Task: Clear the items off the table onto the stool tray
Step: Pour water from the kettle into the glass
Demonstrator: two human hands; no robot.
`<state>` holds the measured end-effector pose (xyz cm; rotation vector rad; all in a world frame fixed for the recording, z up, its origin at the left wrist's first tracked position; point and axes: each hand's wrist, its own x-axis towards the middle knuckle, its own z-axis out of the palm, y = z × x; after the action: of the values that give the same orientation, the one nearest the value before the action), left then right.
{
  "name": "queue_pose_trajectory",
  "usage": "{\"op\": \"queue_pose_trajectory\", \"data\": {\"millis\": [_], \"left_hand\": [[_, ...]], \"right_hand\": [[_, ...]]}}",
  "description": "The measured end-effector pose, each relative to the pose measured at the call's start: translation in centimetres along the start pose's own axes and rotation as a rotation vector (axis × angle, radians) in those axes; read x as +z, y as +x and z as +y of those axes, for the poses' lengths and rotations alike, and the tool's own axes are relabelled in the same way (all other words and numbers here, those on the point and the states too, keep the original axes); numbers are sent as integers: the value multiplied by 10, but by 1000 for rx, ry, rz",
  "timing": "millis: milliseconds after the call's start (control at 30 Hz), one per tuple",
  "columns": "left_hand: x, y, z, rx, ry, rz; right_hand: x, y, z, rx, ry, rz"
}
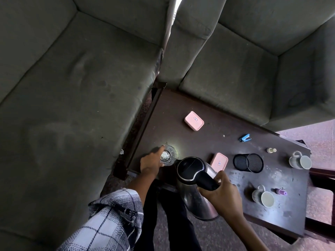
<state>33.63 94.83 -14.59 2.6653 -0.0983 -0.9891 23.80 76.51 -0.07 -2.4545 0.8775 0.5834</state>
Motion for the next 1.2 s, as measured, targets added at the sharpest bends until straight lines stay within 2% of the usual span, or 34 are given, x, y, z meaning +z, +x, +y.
{"op": "queue_pose_trajectory", "data": {"millis": [1200], "left_hand": [[1,0,3,-22,-7,6]], "right_hand": [[-12,1,-6,-39,-70,-7]]}}
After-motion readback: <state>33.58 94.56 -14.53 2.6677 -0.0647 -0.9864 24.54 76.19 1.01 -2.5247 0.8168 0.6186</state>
